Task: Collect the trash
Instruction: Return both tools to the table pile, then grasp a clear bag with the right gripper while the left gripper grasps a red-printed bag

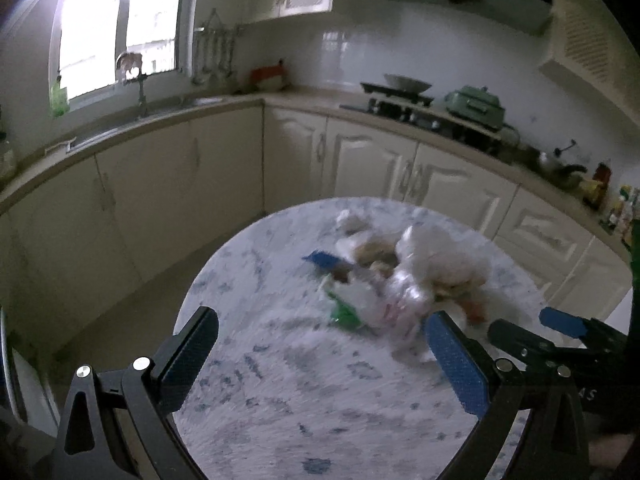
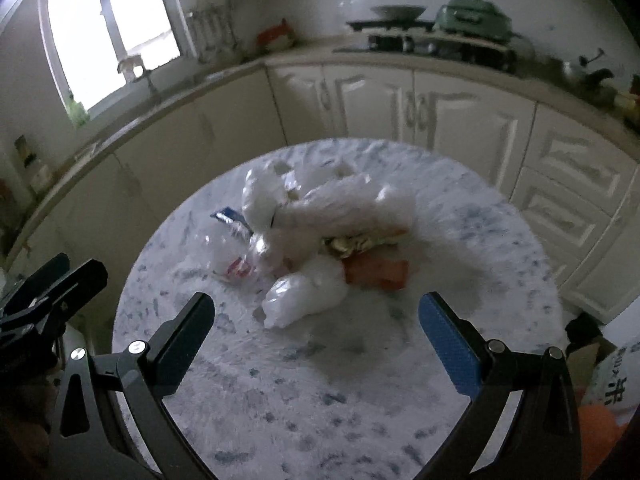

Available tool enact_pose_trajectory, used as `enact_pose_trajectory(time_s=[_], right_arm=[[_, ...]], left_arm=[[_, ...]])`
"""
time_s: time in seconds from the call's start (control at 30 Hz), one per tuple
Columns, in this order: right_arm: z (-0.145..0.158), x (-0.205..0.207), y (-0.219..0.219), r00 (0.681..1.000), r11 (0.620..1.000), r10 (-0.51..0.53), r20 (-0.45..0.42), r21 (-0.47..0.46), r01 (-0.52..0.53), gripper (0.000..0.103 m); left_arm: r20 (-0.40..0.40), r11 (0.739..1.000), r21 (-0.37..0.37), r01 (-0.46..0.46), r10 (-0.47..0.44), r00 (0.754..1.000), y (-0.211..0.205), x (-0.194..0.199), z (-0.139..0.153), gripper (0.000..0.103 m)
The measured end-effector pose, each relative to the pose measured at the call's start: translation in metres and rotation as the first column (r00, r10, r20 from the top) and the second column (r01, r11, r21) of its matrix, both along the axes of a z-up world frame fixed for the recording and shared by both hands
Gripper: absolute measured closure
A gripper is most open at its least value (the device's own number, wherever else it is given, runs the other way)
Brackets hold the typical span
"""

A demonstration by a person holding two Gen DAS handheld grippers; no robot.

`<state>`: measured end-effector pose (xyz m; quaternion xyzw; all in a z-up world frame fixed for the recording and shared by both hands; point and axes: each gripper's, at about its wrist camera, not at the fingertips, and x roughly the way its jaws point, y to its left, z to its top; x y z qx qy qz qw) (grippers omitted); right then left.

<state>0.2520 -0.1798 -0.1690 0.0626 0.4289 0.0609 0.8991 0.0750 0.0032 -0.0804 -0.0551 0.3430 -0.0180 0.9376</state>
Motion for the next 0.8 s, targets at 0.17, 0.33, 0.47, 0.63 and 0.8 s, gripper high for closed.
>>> enact_pose_trajectory(time_s=[0.17,0.33,0.47,0.63,0.8], right_arm=[[-0.019,0.019,0.000,0.999,1.000,-0.003,-0.041,0.017,0.004,0.000],[-0.039,0.037,-0.003,0.996,0.999,0.004,-0.085,0.037,0.000,0.008],[-0.062,0.053,0.000,0.991,0.999,0.015,-0.131,0.042,-0.009,0.023],[-0.079,0.058,0.002,0.988,0.997,0.050,-0.143,0.068,-0.041,0.049],[-0.073,0.046,-0.021,0.993,0.996,0.039,-0.114,0.085,-0.029,0.054]], left_arm=[[-0.044,1.000,0.003,0.011,-0.011,0.999,0.004,0.040,-0.003,0.001],[-0.084,1.000,0.001,0.016,-0.016,0.996,0.010,0.061,-0.021,0.001],[-0.104,1.000,0.009,0.018,-0.017,0.994,0.010,0.080,-0.037,0.001],[-0.110,0.999,0.029,0.042,-0.039,0.993,-0.003,0.095,-0.046,0.001],[-0.115,0.996,0.035,0.087,-0.083,0.990,-0.024,0.113,-0.059,0.001]])
